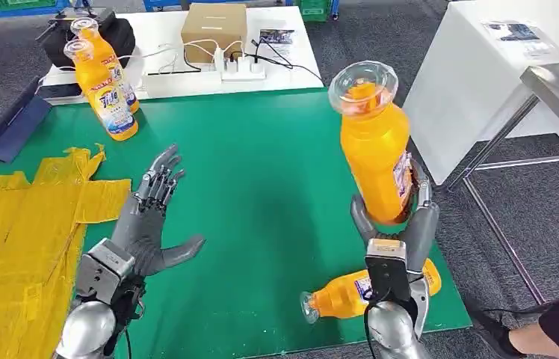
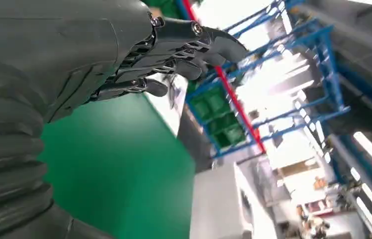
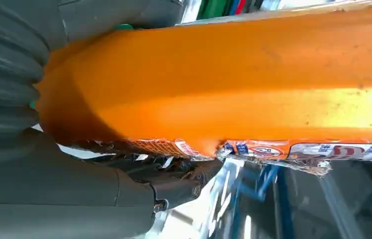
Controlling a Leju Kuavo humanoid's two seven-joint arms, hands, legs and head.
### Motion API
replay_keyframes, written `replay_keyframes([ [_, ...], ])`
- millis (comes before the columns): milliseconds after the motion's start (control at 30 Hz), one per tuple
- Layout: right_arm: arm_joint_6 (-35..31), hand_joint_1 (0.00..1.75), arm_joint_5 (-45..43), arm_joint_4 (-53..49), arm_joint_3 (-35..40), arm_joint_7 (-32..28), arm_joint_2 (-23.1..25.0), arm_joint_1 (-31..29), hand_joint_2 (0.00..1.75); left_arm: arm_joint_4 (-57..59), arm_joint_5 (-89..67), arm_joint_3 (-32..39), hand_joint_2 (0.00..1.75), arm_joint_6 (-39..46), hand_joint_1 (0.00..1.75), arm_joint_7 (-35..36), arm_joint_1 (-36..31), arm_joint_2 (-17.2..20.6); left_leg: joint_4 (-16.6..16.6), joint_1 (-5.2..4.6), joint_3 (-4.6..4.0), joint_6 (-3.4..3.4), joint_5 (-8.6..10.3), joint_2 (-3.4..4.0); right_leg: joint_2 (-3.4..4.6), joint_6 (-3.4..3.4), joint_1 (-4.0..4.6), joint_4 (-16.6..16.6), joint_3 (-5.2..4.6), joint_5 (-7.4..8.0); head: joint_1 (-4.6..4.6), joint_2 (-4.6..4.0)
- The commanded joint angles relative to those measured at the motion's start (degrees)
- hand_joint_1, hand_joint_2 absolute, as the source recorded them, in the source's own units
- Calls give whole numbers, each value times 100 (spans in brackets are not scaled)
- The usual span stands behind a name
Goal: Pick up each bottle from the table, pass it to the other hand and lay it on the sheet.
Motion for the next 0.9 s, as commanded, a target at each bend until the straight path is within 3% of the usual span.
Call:
replay_keyframes([
  [33, 1392, 168, 201, 1201, 1376, -86, -200, -700, 175, 825, 163, -491, 175, -295, 0, -3, -586, 95, -1, 4, 45, 2, -13, 17, 18, -16, 6, -6, 43, -6, 0, 0],
  [100, 1547, 175, 279, 1592, 1675, -175, -129, -912, 175, 915, 149, -655, 175, -360, 0, -7, -679, 16, -4, 5, 51, 2, -15, 22, 23, -18, 7, -10, 49, -5, 2, 0],
  [367, 1884, 175, 348, 2994, 2310, -61, 115, -1394, 175, 969, 360, -940, 175, -491, 0, -79, -762, -64, -7, 4, 43, 2, -7, 14, 13, -13, 4, -10, 44, -5, 2, 0],
  [733, 1866, 175, 351, 3074, 2367, -66, 111, -1401, 175, 930, 410, -955, 175, -510, 0, -101, -755, -49, -1, 4, 38, 3, -9, -2, -3, -14, 5, -4, 42, -12, 0, 0],
  [900, 2001, 175, 341, 3703, 2653, -64, 203, -1516, 175, 779, 591, -1001, 175, -555, 0, -233, -724, -60, -3, 3, 37, 2, -9, 2, 0, -13, 4, -5, 40, -11, 0, 0],
])
